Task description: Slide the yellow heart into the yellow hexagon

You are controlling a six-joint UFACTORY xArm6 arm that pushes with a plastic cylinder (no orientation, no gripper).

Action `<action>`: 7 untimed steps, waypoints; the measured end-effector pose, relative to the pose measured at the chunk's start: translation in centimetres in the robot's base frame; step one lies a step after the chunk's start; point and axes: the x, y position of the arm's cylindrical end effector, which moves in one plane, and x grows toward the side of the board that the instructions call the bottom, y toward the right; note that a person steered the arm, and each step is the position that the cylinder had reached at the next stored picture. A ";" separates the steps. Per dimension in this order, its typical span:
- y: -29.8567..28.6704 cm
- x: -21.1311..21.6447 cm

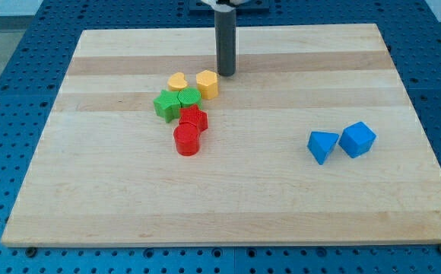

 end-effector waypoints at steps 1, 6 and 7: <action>-9.0 0.3; -12.5 4.2; -9.4 4.7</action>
